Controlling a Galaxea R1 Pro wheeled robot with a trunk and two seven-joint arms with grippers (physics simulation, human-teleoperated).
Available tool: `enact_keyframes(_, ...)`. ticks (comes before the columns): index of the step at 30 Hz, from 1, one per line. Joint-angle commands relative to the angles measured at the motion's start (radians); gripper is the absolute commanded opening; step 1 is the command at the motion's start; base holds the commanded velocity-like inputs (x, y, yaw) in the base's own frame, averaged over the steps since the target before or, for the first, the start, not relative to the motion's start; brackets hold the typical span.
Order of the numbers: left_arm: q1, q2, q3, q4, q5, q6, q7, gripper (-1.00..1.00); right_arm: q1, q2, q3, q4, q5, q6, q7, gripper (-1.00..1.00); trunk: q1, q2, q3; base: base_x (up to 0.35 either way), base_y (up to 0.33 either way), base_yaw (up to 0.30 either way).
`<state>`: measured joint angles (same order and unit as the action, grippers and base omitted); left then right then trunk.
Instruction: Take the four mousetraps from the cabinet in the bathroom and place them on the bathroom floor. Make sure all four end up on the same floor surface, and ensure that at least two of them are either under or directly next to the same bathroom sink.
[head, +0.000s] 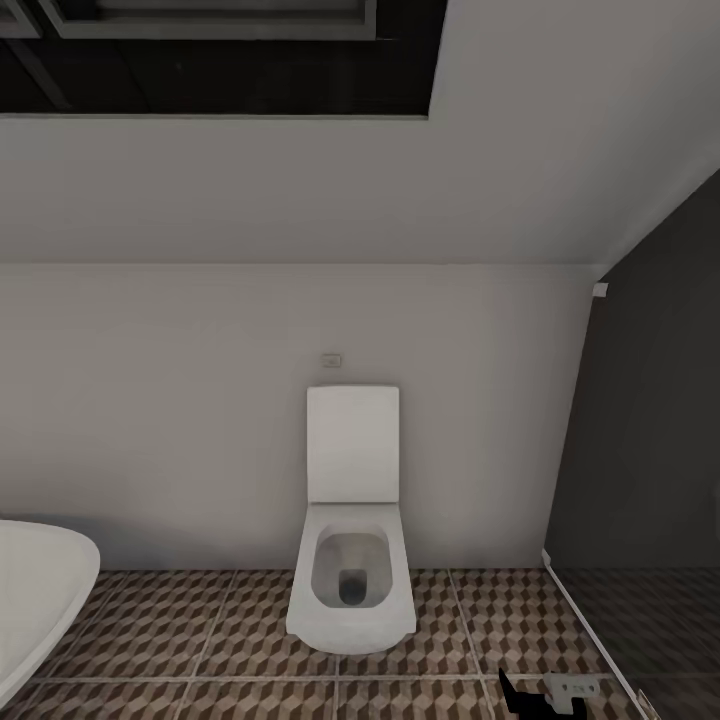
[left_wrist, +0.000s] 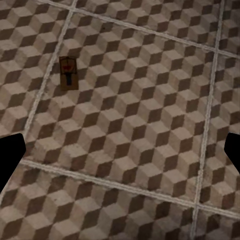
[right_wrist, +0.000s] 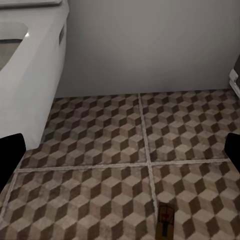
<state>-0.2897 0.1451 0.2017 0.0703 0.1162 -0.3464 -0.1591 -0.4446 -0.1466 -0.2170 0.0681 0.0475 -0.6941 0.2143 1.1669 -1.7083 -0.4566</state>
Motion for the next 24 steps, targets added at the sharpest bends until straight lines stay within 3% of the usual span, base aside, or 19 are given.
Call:
enact_keyframes(1, -0.002, 0.000, 0.003, 0.005, 0.011, -0.005, -0.010, 1.00, -0.002, -0.001, -0.009, 0.004, 0.005, -0.005, 0.004, 1.00, 0.000, -0.001, -0.001, 0.000, 0.000, 0.000)
enact_keyframes(15, -0.002, -0.010, 0.002, 0.005, 0.011, -0.004, -0.011, 1.00, -0.002, -0.001, -0.009, 0.004, 0.004, -0.005, 0.004, 1.00, 0.000, -0.001, -0.001, 0.000, 0.000, 0.000)
enact_keyframes(24, -0.002, -0.064, 0.002, 0.005, 0.012, -0.004, -0.010, 1.00, -0.002, -0.001, -0.009, 0.004, 0.004, -0.005, 0.004, 1.00, 0.000, -0.001, -0.001, 0.000, 0.000, 0.000)
